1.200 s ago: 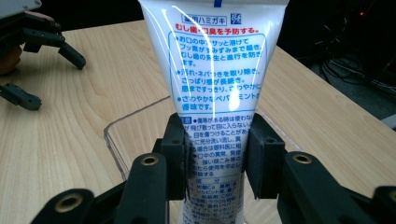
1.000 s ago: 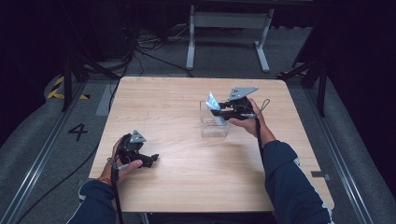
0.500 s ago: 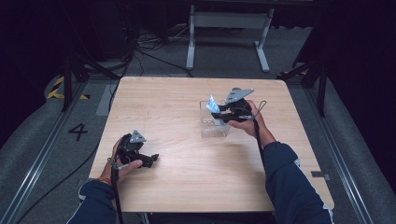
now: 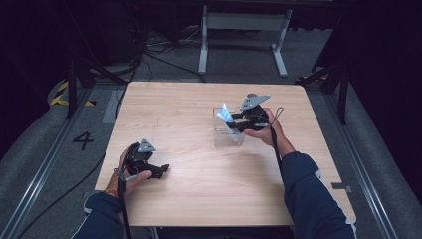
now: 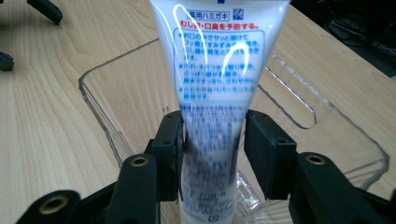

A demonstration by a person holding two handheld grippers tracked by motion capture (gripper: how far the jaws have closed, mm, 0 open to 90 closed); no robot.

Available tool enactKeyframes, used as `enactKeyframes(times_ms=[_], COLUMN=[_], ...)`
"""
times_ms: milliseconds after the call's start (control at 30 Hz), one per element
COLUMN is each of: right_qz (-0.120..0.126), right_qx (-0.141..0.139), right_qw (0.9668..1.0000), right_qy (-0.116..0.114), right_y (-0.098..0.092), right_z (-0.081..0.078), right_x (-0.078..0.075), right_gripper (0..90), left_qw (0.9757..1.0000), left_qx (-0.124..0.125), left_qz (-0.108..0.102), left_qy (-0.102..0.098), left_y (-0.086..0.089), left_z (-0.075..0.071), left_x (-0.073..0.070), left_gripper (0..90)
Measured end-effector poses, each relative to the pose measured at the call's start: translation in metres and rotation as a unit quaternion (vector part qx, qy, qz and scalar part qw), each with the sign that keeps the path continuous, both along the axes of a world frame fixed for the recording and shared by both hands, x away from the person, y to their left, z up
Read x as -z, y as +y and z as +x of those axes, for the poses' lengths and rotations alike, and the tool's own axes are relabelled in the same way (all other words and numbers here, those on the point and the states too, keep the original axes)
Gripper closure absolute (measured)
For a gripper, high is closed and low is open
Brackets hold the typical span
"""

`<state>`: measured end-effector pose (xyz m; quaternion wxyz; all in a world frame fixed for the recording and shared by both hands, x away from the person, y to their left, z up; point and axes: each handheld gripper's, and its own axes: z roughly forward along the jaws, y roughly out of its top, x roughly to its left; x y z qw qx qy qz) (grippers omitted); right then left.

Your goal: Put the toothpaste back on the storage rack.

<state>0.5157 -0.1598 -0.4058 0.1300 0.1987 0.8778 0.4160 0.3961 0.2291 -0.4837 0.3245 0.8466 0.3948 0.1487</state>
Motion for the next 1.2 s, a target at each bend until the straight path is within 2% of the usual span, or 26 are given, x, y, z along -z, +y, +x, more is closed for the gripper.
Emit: enactKeyframes(times_ms=[167,500,700,1200], right_qz=[-0.013,-0.007,-0.001,-0.020], right_qx=[0.000,0.016,0.017,0.007], right_qw=[0.9999,0.9998,0.9998,0.9994], right_qy=[0.003,-0.001,-0.005,-0.026], right_y=[0.002,-0.001,-0.003,-0.004], right_z=[-0.001,-0.005,-0.009,-0.026], right_x=[0.002,-0.002,-0.008,-0.022], right_gripper=[54.4,40.9,38.5,34.1], left_qw=[1.0000,1.0000,1.0000,1.0000], left_qx=[0.000,0.000,-0.001,0.000], left_qz=[0.000,0.000,-0.002,0.000], left_qy=[0.000,0.000,0.003,0.000], left_y=[0.000,0.000,0.000,0.000], left_z=[0.000,0.000,0.000,0.000], left_x=[0.000,0.000,0.000,0.000], left_gripper=[0.6,0.5,0.5,0.5])
